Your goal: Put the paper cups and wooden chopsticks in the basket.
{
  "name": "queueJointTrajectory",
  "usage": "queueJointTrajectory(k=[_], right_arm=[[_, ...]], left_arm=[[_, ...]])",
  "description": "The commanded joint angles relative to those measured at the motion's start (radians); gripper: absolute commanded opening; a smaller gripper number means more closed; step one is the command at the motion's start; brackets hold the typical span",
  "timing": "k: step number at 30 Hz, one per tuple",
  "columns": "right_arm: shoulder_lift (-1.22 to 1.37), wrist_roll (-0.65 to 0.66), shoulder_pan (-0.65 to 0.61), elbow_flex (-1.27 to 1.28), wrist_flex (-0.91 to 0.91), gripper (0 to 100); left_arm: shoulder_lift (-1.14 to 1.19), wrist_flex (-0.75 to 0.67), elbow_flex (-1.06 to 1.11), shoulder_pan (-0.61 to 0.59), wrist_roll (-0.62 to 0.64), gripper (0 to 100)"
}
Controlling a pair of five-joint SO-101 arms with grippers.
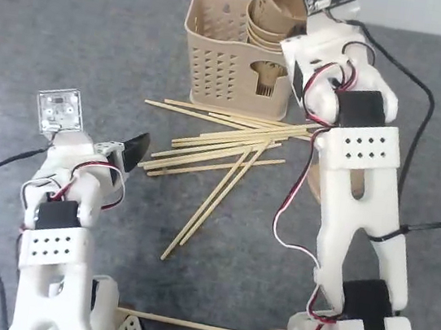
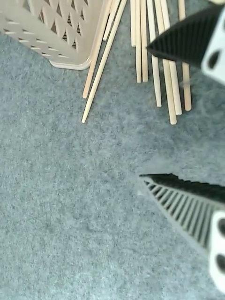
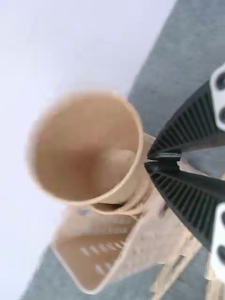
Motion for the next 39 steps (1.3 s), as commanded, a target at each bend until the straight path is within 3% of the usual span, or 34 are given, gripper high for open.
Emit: queueJointTrajectory(k=[1,6,14,22,29,32,34,39], right_arm=[[-0.010,0.000,-0.008,-0.009,-0.070,0.6],[-0.027,0.000,-0.024,-0.009,-0.056,0.6],[-0.260,-0.008,0.059,-0.003,0.369,0.6],[-0.421,0.000,0.223,0.087,0.610,0.6],[-0.461,0.002,0.437,0.384,0.469,1.0],[-0.458,0.044,0.524,0.514,0.348,8.0],[-0.453,0.077,0.556,0.588,0.277,11.5],[-0.426,0.115,0.595,0.649,0.231,9.4]], left_arm=[[-0.003,-0.026,-0.007,-0.002,0.006,36],[-0.002,-0.026,-0.007,-0.002,0.006,36],[0.000,-0.026,-0.008,0.002,0.008,36],[0.003,0.075,-0.051,0.157,0.012,36],[0.003,0.330,-0.219,0.377,0.015,36],[0.005,0.373,-0.263,0.486,0.011,36],[0.023,0.423,-0.305,0.566,-0.011,36],[0.161,0.496,-0.456,0.695,-0.018,36]])
